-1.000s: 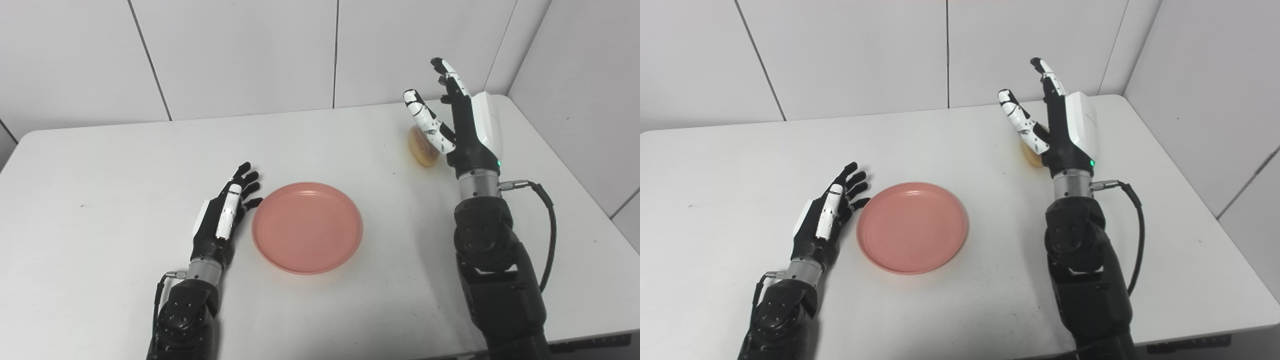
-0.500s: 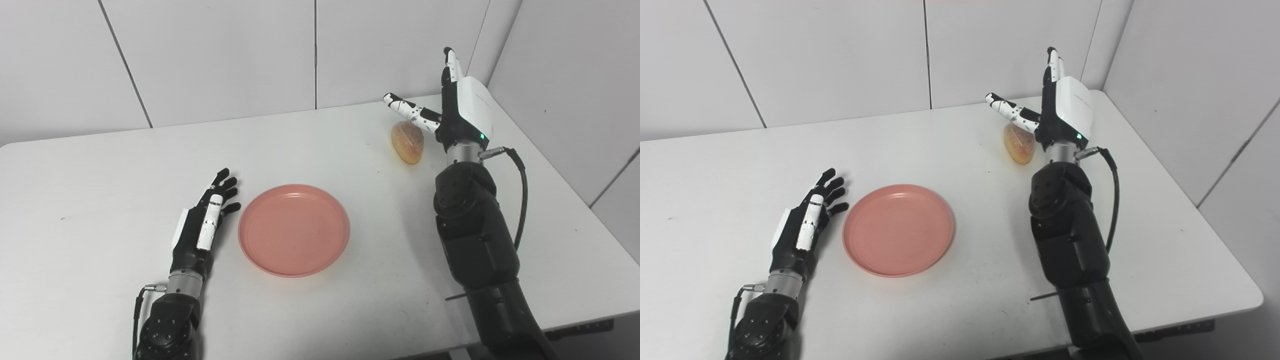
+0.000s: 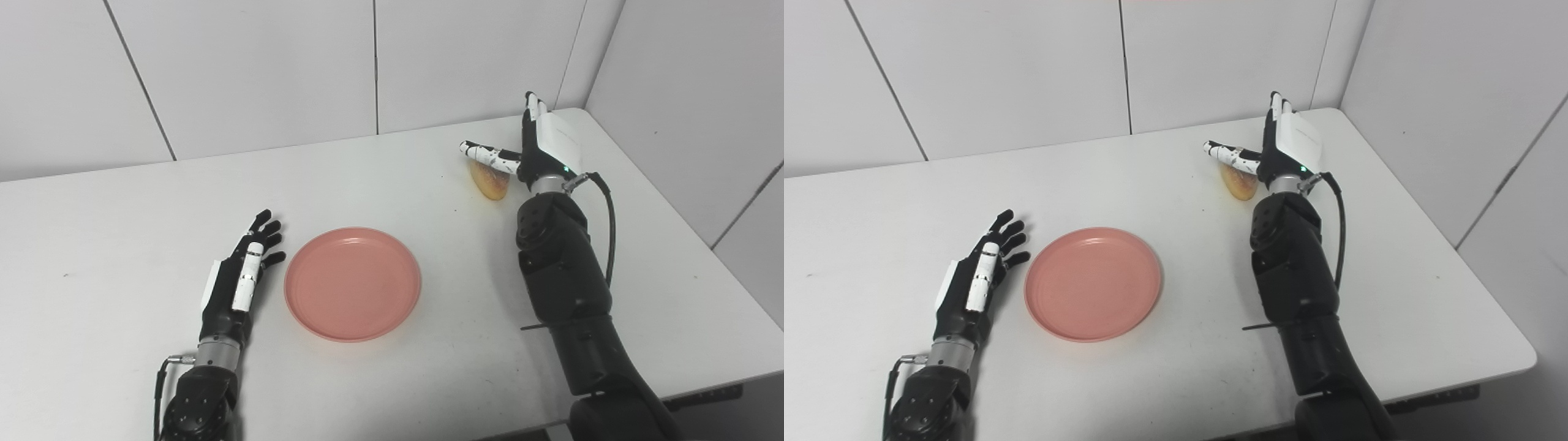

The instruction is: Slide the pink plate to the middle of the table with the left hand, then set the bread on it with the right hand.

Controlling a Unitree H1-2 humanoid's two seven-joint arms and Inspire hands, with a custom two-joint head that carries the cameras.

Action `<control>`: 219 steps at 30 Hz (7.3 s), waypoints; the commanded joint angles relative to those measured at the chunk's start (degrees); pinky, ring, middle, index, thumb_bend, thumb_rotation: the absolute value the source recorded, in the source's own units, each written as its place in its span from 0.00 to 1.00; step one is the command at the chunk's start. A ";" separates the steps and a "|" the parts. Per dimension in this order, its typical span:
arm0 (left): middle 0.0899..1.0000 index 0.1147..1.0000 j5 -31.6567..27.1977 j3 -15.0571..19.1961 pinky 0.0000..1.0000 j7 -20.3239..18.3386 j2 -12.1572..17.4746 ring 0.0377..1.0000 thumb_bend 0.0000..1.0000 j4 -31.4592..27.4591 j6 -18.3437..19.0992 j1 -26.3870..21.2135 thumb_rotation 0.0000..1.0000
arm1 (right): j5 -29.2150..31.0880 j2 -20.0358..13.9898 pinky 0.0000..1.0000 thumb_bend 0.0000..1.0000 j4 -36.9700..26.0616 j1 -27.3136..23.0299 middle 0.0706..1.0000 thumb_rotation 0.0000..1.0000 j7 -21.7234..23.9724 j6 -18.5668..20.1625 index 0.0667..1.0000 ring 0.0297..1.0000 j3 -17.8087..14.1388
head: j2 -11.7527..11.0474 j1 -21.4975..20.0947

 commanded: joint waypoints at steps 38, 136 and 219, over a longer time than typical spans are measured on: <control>0.88 0.87 0.49 -0.43 0.85 -0.17 -0.06 0.88 0.32 -3.91 1.04 -0.14 1.00 | 6.11 -2.01 0.60 0.87 20.32 -10.32 0.78 0.32 -9.50 -0.48 0.79 0.74 4.35 | 1.23 1.37; 0.88 0.86 9.89 -1.63 0.83 11.53 -9.31 0.88 0.32 -3.49 2.21 -1.82 1.00 | 1.98 3.96 0.34 0.50 -19.03 7.49 0.45 0.13 20.54 -2.98 0.45 0.39 32.16 | 8.19 21.89; 0.91 0.89 8.90 -1.51 0.88 8.20 -4.42 0.92 0.38 -12.21 2.80 5.26 1.00 | 36.09 11.36 0.89 0.58 -26.50 30.43 0.95 1.00 -5.85 -28.08 0.94 0.94 9.79 | 7.80 18.70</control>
